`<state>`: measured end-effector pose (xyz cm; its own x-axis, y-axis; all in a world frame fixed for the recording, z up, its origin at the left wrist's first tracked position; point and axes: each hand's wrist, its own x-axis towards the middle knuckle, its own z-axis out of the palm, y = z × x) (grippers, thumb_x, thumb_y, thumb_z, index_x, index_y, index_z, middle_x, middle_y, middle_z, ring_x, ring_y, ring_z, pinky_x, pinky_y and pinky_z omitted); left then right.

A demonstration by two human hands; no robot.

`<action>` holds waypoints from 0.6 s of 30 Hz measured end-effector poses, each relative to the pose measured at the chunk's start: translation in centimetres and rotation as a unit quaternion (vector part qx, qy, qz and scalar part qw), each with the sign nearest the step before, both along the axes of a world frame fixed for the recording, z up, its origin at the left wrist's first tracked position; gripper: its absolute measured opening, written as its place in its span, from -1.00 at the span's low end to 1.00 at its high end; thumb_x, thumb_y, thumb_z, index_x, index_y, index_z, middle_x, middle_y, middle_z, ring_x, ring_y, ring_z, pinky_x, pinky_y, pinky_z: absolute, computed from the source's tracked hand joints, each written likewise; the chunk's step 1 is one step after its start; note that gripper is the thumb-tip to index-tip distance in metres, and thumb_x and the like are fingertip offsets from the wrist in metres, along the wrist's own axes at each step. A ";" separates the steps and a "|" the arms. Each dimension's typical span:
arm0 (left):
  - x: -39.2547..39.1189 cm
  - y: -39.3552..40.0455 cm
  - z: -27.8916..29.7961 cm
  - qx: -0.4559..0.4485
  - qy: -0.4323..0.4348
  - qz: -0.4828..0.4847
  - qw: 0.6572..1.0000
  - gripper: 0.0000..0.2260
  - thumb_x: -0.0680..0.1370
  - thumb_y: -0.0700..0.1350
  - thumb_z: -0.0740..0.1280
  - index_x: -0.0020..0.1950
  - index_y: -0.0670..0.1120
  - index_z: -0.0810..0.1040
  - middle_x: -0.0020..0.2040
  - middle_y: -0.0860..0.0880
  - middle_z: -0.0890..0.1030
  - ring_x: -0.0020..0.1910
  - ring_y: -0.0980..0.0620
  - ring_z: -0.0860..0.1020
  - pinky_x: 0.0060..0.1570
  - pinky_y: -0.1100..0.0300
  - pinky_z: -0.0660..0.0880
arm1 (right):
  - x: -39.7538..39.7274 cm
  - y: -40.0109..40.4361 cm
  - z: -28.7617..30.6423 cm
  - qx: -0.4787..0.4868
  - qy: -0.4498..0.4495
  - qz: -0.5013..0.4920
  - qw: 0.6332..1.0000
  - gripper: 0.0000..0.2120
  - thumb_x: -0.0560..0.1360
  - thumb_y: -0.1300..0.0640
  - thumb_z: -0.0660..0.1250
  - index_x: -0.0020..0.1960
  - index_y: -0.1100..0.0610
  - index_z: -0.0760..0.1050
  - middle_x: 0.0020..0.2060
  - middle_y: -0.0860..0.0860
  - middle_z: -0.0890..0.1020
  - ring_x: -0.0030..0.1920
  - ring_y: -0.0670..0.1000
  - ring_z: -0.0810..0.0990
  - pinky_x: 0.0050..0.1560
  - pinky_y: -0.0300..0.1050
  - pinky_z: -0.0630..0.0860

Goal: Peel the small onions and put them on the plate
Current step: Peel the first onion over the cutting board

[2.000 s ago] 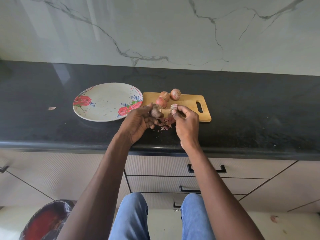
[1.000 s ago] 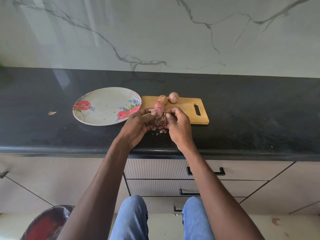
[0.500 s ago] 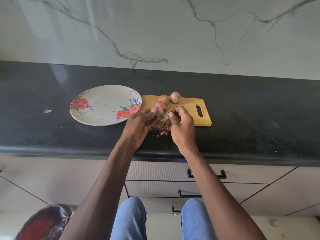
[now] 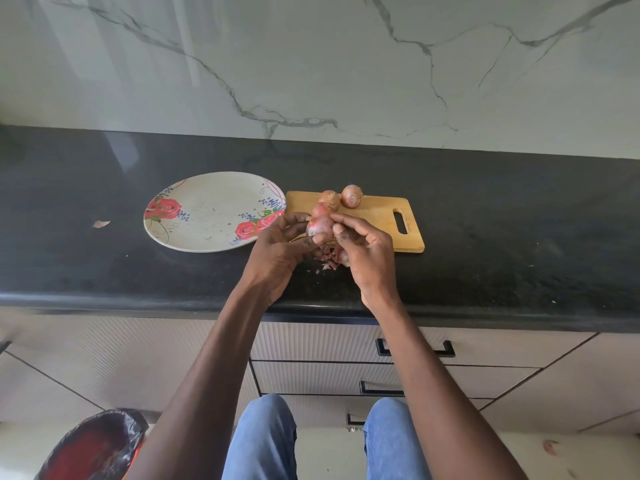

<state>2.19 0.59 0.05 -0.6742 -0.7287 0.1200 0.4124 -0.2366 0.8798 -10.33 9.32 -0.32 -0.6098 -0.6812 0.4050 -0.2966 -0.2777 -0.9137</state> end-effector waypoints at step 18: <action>0.1 0.0 -0.4 -0.020 -0.011 0.009 1.000 -0.74 0.52 -0.22 0.43 0.21 -0.20 0.62 0.15 -0.20 0.65 0.03 -0.15 0.64 0.02 -0.02 0.63 | -0.2 0.2 0.2 0.009 -0.111 0.123 0.986 -0.59 0.49 0.27 0.49 0.32 0.16 0.57 0.12 0.13 0.71 0.03 -0.07 0.69 -0.12 -0.26 0.61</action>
<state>2.30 0.57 -0.36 -0.6642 -0.7353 0.1345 0.3961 -0.1937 0.8975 -10.53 9.49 -0.08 -0.4970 -0.8256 0.2672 -0.0139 -0.3004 -0.9537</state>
